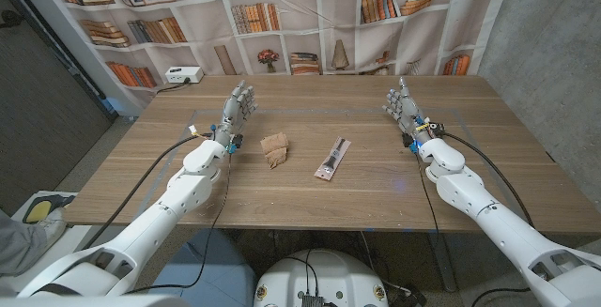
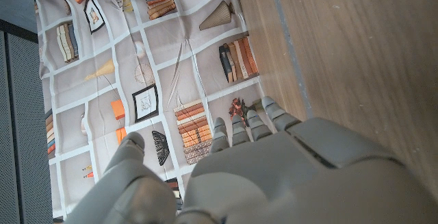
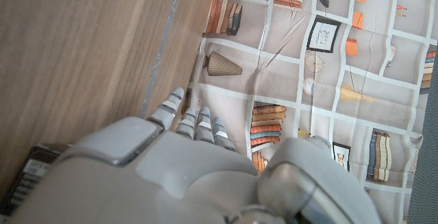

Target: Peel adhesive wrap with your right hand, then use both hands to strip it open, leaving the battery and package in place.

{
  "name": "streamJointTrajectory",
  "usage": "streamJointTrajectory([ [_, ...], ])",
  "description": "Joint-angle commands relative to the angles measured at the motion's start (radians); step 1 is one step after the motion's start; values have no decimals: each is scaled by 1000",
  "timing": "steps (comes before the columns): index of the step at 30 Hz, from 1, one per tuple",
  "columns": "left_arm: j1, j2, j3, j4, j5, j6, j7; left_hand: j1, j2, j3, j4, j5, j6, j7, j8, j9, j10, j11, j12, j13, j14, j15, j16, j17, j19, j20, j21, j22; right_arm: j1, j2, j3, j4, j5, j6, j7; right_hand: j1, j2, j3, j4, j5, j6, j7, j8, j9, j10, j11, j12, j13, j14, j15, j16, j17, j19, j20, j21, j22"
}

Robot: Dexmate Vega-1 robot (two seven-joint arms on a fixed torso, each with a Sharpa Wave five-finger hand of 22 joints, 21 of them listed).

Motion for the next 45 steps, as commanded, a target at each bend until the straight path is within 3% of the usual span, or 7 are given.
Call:
streamJointTrajectory([
  [1, -19, -12, 8, 40, 4, -12, -15, 13, 3, 6, -1, 6, 0, -6, 5, 3, 5, -5, 4, 1, 2, -5, 7, 5, 7, 4, 2, 3, -8, -11, 4, -21, 0, -15, -9, 11, -2, -6, -1, 6, 0, 10, 7, 3, 2, 6, 7, 3, -1, 9, 6, 4, 8, -2, 5, 5],
  [17, -3, -30, -5, 40, -26, -31, -22, 13, 4, 4, -4, 6, 0, -8, 3, 3, 6, -3, 4, 0, 2, -5, 7, 5, 7, 5, -5, 4, -10, -12, 4, -31, -3, -18, -18, 16, -1, -4, -4, 3, 0, 10, 7, 3, 2, 5, 7, 4, -1, 9, 6, 4, 4, -1, 5, 5],
  [28, 9, -20, 5, 24, 17, -29, 26, 14, 7, 3, -7, 5, 8, -5, 5, 3, 13, -3, 6, 0, 0, -6, 6, 5, 6, 3, -11, 4, -24, -20, 6, -60, -20, -23, -52, 20, -1, -3, -6, 0, -1, 10, 7, 3, 1, 5, 7, 4, -6, 7, 4, 4, 0, -3, 4, 5],
  [34, 1, -32, 7, 51, 16, -48, 16, 16, 10, 4, -9, 5, 16, -6, 7, 3, 17, -3, 8, 0, 2, -5, 7, 5, 7, 3, -14, 4, -22, -27, 12, -49, -8, -27, -35, 24, 1, -1, -8, -2, 0, 11, 8, 3, 1, 6, 8, 4, -20, 3, 0, 4, -9, -4, 1, 5],
  [45, -4, -26, 25, 37, 64, -52, 44, 21, 15, 5, -14, 5, 18, -5, 5, 3, 18, -1, 7, -1, 2, -3, 6, 5, 8, 1, -20, 4, 5, -30, 23, -17, 1, -7, -3, 29, 3, 2, -10, -5, 0, 10, 8, 3, 1, 5, 8, 4, -22, -1, 0, 4, -16, -1, 0, 5],
])
